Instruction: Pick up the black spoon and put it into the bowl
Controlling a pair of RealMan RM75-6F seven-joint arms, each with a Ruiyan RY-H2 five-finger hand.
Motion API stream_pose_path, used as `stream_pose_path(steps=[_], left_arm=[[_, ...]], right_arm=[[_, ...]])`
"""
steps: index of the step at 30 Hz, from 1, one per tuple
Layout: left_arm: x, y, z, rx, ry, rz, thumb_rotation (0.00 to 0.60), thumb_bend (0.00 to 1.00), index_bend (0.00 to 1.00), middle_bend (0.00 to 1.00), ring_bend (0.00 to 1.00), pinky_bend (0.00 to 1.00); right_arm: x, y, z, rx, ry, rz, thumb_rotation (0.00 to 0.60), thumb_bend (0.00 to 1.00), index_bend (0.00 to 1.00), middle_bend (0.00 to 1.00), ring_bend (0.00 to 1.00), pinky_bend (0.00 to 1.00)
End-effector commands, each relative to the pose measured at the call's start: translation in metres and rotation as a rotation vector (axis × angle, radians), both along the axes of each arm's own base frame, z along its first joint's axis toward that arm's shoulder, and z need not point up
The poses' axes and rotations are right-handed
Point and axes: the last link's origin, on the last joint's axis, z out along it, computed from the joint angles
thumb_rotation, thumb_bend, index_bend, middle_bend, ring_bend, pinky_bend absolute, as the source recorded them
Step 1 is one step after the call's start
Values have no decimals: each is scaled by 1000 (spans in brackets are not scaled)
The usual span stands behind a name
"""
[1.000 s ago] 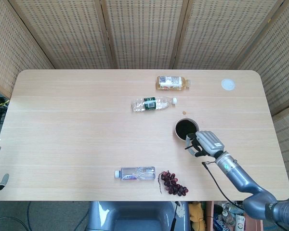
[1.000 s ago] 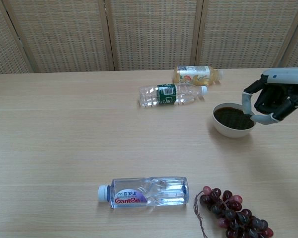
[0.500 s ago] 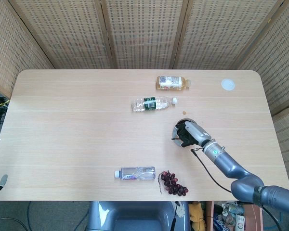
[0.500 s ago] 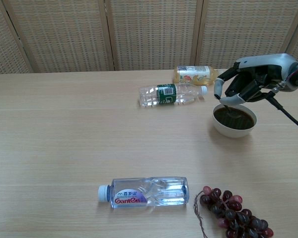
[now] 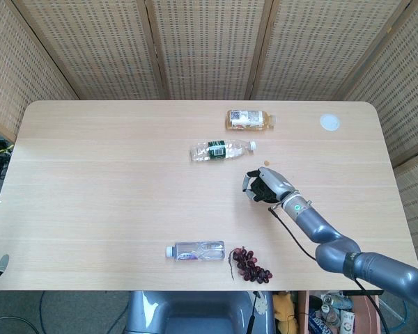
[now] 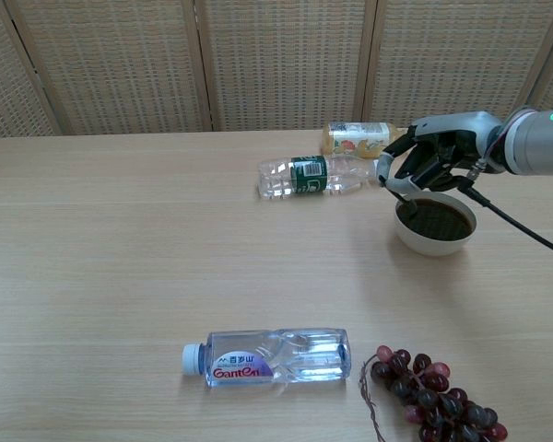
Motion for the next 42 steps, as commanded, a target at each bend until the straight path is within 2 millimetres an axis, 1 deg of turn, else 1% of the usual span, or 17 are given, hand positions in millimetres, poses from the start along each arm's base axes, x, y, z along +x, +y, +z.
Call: stream_pose_path(steps=[1,7,17,20,25,32,34,36,42], left_arm=[[0,-1,0,1,2,3,600,361,0,0,0,0],[0,-2,1,3,5,7,600,360,0,0,0,0],[3,1,-2,-6,8,5,600,361,0,0,0,0],[4,2,-2,-6,9,5,600,361,0,0,0,0],[4,1,-1,-4,10,8,600,361,0,0,0,0],[2,-1,-1,-2,10,17,600,360,0,0,0,0],[1,-2,0,0,9,23,600,360,0,0,0,0],[0,-2,-1,-1,7,23,600,360,0,0,0,0],[1,0,-2,-4,4,12,600,360,0,0,0,0]], right_arm=[[-3,-4,-9,8,22,-10,600,875,774,948,959,1000],[-16,-9,-16,4,67,-35,600,880,775,948,960,1000],[-45,-16,-7,-20,151,-67,600,881,779,948,960,1000],[-48,-19,-7,-24,173,-63,600,881,779,948,960,1000],[-47,-24,-9,-23,185,-62,600,881,779,948,960,1000],[-38,-29,-16,-11,195,-38,600,881,779,948,960,1000],[-32,-26,-20,10,188,-25,600,881,779,948,960,1000],[-30,-22,-21,24,188,-15,600,881,779,948,960,1000],[-32,-12,-19,52,189,-11,600,881,779,948,960,1000]])
